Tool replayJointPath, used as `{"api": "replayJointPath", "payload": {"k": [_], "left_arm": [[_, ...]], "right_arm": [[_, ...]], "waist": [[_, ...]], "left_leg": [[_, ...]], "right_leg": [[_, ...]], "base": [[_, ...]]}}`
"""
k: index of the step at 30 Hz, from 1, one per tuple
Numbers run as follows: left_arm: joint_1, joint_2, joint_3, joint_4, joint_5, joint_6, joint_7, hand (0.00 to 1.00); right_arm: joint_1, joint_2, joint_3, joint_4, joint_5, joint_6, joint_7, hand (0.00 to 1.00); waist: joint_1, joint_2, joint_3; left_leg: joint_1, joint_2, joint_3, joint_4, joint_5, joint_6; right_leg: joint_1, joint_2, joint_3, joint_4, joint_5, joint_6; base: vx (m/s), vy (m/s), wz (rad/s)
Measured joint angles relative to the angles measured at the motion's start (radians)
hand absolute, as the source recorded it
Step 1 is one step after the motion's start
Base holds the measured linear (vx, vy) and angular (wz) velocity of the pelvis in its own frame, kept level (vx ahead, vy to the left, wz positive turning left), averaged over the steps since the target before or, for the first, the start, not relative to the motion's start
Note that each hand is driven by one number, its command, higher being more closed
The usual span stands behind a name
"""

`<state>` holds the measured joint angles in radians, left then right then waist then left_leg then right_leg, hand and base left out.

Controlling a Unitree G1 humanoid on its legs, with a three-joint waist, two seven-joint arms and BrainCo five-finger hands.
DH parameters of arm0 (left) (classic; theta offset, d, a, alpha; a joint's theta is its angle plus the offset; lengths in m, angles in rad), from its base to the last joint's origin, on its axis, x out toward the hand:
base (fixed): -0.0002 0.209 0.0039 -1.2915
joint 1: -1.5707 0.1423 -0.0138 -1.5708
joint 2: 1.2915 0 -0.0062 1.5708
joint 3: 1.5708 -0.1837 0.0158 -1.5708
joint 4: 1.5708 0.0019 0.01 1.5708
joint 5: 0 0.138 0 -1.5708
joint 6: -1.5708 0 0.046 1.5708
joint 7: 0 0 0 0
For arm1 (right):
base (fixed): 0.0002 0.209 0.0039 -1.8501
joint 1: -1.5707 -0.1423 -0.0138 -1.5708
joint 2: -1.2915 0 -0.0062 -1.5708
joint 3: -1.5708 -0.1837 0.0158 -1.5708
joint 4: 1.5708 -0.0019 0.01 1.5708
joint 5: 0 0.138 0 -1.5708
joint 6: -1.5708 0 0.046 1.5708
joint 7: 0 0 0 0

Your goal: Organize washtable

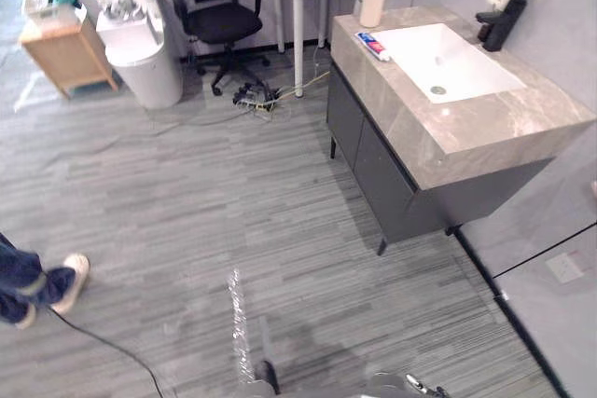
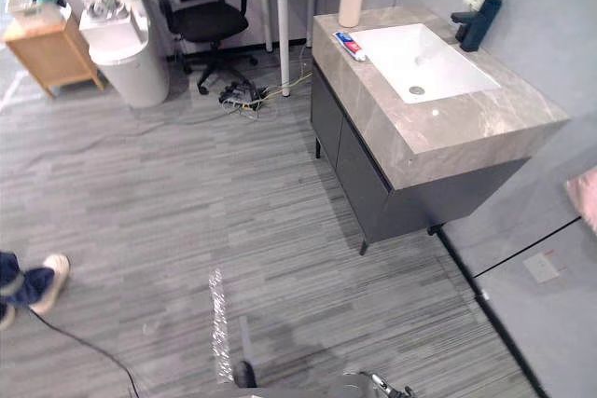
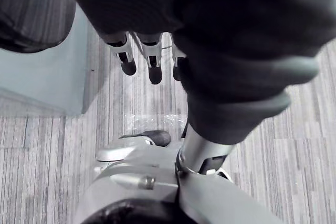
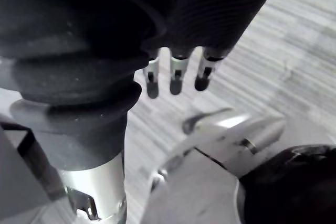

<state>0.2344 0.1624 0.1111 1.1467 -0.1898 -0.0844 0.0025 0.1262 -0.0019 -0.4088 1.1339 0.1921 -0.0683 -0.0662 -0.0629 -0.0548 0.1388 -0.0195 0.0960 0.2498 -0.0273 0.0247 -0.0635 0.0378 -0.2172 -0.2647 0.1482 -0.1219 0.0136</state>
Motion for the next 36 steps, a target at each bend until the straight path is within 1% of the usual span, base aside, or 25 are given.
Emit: {"api": "replayJointPath", "payload": {"k": [1,2,3,4,6,8,10,14,19,22,23,25,26,27,28,29,30,31,32,33,34,35,36], "left_arm": [[0.0,0.001,0.002,0.001,-0.001,-0.001,0.0,0.0],[-0.001,-0.002,-0.001,0.004,0.001,0.004,0.0,0.0],[-0.004,-0.004,-0.009,0.005,0.001,0.009,0.001,0.0],[-0.005,-0.004,-0.016,0.006,0.001,0.009,0.001,0.0],[-0.006,-0.009,-0.031,0.013,-0.005,0.011,0.0,0.0],[-0.007,-0.013,-0.03,0.028,-0.031,0.01,0.006,0.0],[-0.007,-0.019,-0.023,0.033,-0.065,0.007,0.023,0.0],[-0.001,-0.018,0.01,0.04,-0.086,-0.002,0.023,0.0],[0.001,-0.019,0.021,0.041,-0.087,-0.001,0.023,0.0],[0.001,-0.024,0.052,0.04,-0.104,-0.001,0.022,0.0],[0.001,-0.022,0.06,0.038,-0.113,-0.001,0.021,0.0],[-0.001,-0.013,0.077,0.031,-0.114,0.001,0.018,0.0],[0.001,0.004,0.092,0.019,-0.115,0.001,0.016,0.0],[0.002,-0.01,0.09,0.004,-0.122,-0.003,0.022,0.0],[0.002,-0.019,0.091,0.001,-0.123,-0.008,0.023,0.0],[0.006,-0.028,0.097,-0.012,-0.123,-0.009,0.02,0.0],[0.008,-0.031,0.096,-0.015,-0.122,-0.006,0.021,0.0],[0.011,-0.031,0.096,-0.015,-0.12,-0.004,0.021,0.0],[0.012,-0.031,0.093,-0.014,-0.114,0.003,0.02,0.0],[0.011,-0.029,0.091,-0.014,-0.11,0.003,0.018,0.0],[0.009,-0.024,0.08,-0.012,-0.097,0.007,0.017,0.0],[0.004,-0.023,0.075,-0.012,-0.073,0.011,0.015,0.0],[0.005,-0.023,0.075,-0.012,-0.069,0.011,0.014,0.0]], "right_arm": [[-0.002,0.003,0.002,-0.005,0.0,-0.002,0.001,0.0],[0.003,0.003,0.011,-0.014,-0.01,-0.004,0.003,0.0],[0.008,-0.006,0.033,-0.014,-0.027,-0.004,0.004,0.0],[0.014,-0.01,0.038,-0.016,-0.037,-0.004,0.004,0.0],[0.019,-0.03,0.069,-0.018,-0.071,-0.003,0.011,0.0],[0.018,-0.033,0.076,-0.012,-0.087,-0.003,0.02,0.0],[0.018,-0.032,0.076,0.004,-0.087,-0.003,0.022,0.0],[0.018,-0.033,0.113,0.031,-0.085,-0.003,0.022,0.0],[0.017,-0.032,0.112,0.041,-0.085,-0.002,0.027,0.0],[0.017,-0.028,0.11,0.048,-0.082,0.0,0.027,0.0],[0.017,-0.023,0.107,0.049,-0.078,0.001,0.027,0.0],[0.021,-0.01,0.091,0.048,-0.074,0.001,0.026,0.0],[0.031,0.009,0.074,0.05,-0.068,0.003,0.024,0.0],[0.04,0.011,0.061,0.051,-0.058,0.002,0.023,0.0],[0.036,0.007,0.062,0.049,-0.052,0.0,0.023,0.0],[0.025,0.001,0.064,0.043,-0.044,0.0,0.026,0.0],[0.018,-0.014,0.074,0.039,-0.035,-0.002,0.03,0.0],[0.018,-0.016,0.079,0.032,-0.033,-0.005,0.031,0.0],[0.019,-0.008,0.102,0.027,-0.023,-0.013,0.03,0.0],[0.019,-0.009,0.105,0.027,-0.022,-0.017,0.03,0.0],[0.018,-0.009,0.108,0.021,-0.011,-0.022,0.03,0.0],[0.019,-0.01,0.109,0.016,0.002,-0.024,0.03,0.0],[0.019,-0.011,0.109,0.018,0.005,-0.023,0.03,0.0]], "waist": [[-0.002,-0.003,0.007],[-0.005,-0.001,0.009],[-0.007,-0.001,0.012],[-0.001,0.001,0.01],[0.002,0.012,0.003],[0.008,0.013,0.001],[0.021,0.013,-0.007],[0.026,-0.013,-0.017],[0.028,-0.019,-0.02],[0.035,-0.026,-0.021],[0.04,-0.043,-0.019],[0.05,-0.069,-0.021],[0.053,-0.108,-0.03],[0.051,-0.1,-0.027],[0.051,-0.088,-0.021],[0.056,-0.063,-0.006],[0.059,-0.045,0.016],[0.064,-0.045,0.018],[0.074,-0.044,0.019],[0.077,-0.044,0.019],[0.072,-0.043,0.02],[0.067,-0.038,0.023],[0.064,-0.038,0.023]], "left_leg": [[0.013,0.005,-0.013,-0.021,0.028,-0.007],[0.038,0.01,-0.038,-0.075,0.07,-0.012],[0.049,0.017,-0.06,-0.076,0.098,-0.008],[0.053,0.02,-0.064,-0.076,0.1,-0.007],[0.054,0.022,-0.094,-0.076,0.105,-0.005],[0.052,0.022,-0.102,-0.076,0.108,-0.001],[0.049,0.022,-0.107,-0.076,0.11,-0.001],[0.047,0.022,-0.114,-0.076,0.111,-0.001],[0.049,0.022,-0.115,-0.077,0.111,-0.001],[0.047,0.019,-0.123,-0.077,0.11,0.0],[0.043,0.008,-0.128,-0.076,0.109,0.001],[0.032,-0.021,-0.129,-0.066,0.092,0.015],[0.001,-0.079,-0.097,0.024,0.051,0.049],[-0.046,-0.104,-0.07,0.169,-0.05,0.078],[-0.064,-0.098,-0.083,0.216,-0.091,0.086],[-0.06,-0.091,-0.113,0.267,-0.143,0.105],[-0.037,-0.062,-0.136,0.291,-0.174,0.127],[-0.026,-0.054,-0.146,0.295,-0.186,0.13],[-0.008,-0.035,-0.148,0.293,-0.199,0.138],[-0.002,-0.03,-0.148,0.289,-0.203,0.143],[0.001,-0.027,-0.148,0.284,-0.213,0.154],[0.009,-0.03,-0.145,0.276,-0.221,0.156],[0.018,-0.036,-0.143,0.263,-0.222,0.156]], "right_leg": [[0.0,0.014,0.009,0.004,-0.004,0.03],[0.012,0.034,0.014,0.004,-0.015,0.048],[0.032,0.044,0.008,0.0,-0.02,0.056],[0.04,0.046,-0.001,-0.003,-0.021,0.056],[0.062,0.051,-0.019,-0.016,-0.022,0.06],[0.065,0.053,-0.025,-0.018,-0.022,0.065],[0.07,0.056,-0.028,-0.023,-0.016,0.074],[0.082,0.061,-0.028,-0.03,-0.017,0.072],[0.081,0.063,-0.022,-0.029,-0.027,0.056],[0.081,0.059,-0.027,-0.03,-0.027,0.056],[0.081,0.045,-0.038,-0.027,-0.039,0.073],[0.079,0.004,-0.065,-0.005,-0.059,0.105],[0.086,-0.057,-0.101,0.025,-0.062,0.147],[0.079,-0.081,-0.121,0.131,-0.055,0.166],[0.052,-0.092,-0.109,0.223,-0.047,0.172],[-0.017,-0.104,-0.051,0.405,0.011,0.14],[-0.075,-0.077,0.013,0.533,-0.001,0.113],[-0.102,-0.052,0.026,0.555,-0.047,0.109],[-0.162,-0.012,0.021,0.551,-0.087,0.106],[-0.196,0.006,0.011,0.532,-0.088,0.103],[-0.255,0.03,-0.006,0.454,-0.084,0.104],[-0.294,0.048,-0.019,0.312,-0.046,0.111],[-0.304,0.054,-0.024,0.221,-0.013,0.117]], "base": [[-0.03,-0.152,0.35],[-0.04,-0.115,0.52],[-0.05,-0.101,0.43],[-0.02,-0.102,0.36],[0.03,-0.059,0.23],[0.03,-0.024,0.11],[0.05,-0.039,0.07],[0.04,-0.028,0.09],[-0.01,-0.007,0.01],[-0.04,0.002,0.07],[-0.03,0.022,0.23],[0.0,0.099,0.47],[0.1,0.181,0.99],[0.16,0.196,1.11],[0.14,0.239,1.01],[0.12,0.217,0.71],[0.1,0.171,0.53],[0.14,0.165,0.27],[0.12,0.15,0.04],[0.11,0.182,0.03],[0.11,0.145,0.09],[0.13,0.131,0.14],[0.2,0.111,0.19]]}}
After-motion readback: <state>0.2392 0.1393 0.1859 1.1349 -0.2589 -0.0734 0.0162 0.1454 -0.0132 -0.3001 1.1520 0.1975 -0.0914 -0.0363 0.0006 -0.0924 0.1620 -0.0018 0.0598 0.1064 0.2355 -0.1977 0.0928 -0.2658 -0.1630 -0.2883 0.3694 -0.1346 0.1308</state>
